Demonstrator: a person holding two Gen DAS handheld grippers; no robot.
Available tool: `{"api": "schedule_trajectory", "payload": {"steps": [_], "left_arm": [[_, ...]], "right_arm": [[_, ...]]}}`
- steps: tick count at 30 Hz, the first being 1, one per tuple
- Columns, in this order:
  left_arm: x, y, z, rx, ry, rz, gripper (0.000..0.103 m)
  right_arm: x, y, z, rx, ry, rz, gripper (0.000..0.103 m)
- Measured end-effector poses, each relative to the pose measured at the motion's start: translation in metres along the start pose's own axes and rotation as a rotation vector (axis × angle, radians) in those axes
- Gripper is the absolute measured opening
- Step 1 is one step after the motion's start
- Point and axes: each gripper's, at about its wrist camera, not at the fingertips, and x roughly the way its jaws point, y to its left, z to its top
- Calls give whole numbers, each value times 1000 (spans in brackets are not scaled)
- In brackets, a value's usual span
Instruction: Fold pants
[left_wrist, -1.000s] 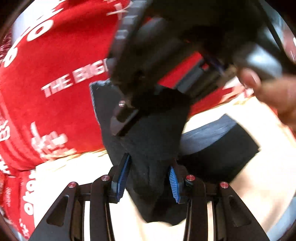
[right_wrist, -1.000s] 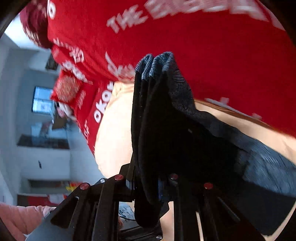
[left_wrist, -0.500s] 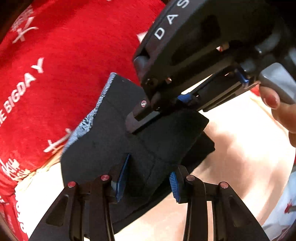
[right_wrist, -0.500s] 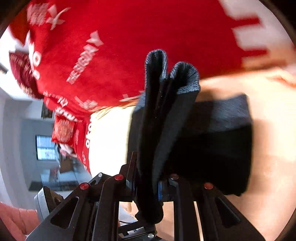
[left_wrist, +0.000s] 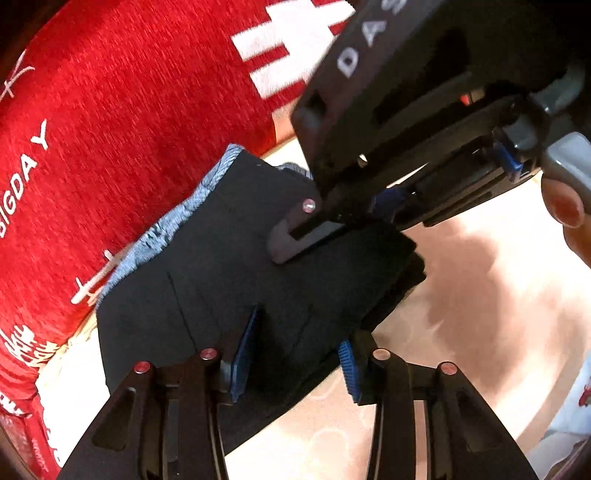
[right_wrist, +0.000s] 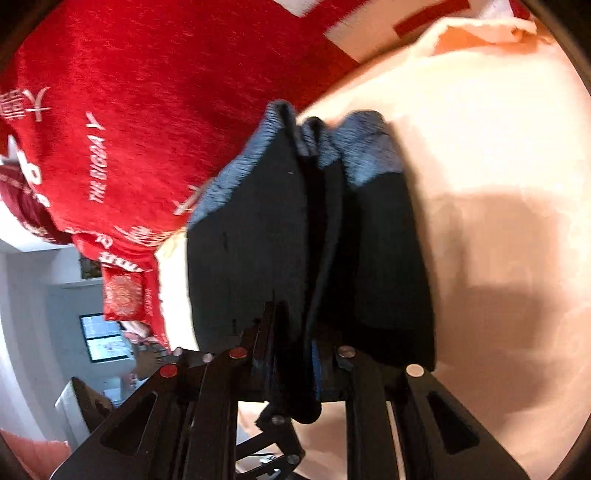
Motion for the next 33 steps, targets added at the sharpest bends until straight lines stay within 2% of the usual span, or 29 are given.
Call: {"api": "schedule_trajectory", "payload": {"steps": [4,8,10,12,13,16,18,24,26,29,31,33], "left_arm": [[-3,-1,7,-17,-8,-15,47],[22,-9,0,1,53,-19,52],[24,-10,-4,12,60,-20,66],[19,0,-7,-33,57,-58,78],[15,6,-9,-50,54,-61,81],[5,25,-14,-77,66,-70,81],[-3,39,-17,-111,74,-55,81],[-12,104,-39,-317,120,-29,81],[-11,122,-49,-403,165,-33,82],[-4,147,-69,-467,225,-13,82],[-5,155,-78,-482,245,-4,82],[-6,162,-85,-505,251,-21,82]], "right_arm": [[-13,14,-4,-53,-18,12,14],[-5,0,-4,-69,-10,-84,14],[-2,-21,-7,-58,0,-134,15],[2,-32,-10,-20,-12,-125,16],[2,-34,-11,-7,-24,-117,16],[-3,-36,-14,2,-34,-125,16],[-5,-29,-14,-18,-30,-172,18],[-2,-6,-27,-126,-45,-340,25],[-4,-6,-29,-127,-62,-362,27],[-10,-6,-30,-113,-89,-400,28],[-16,3,-30,-145,-121,-505,34],[-21,13,-29,-180,-147,-613,47]]}}
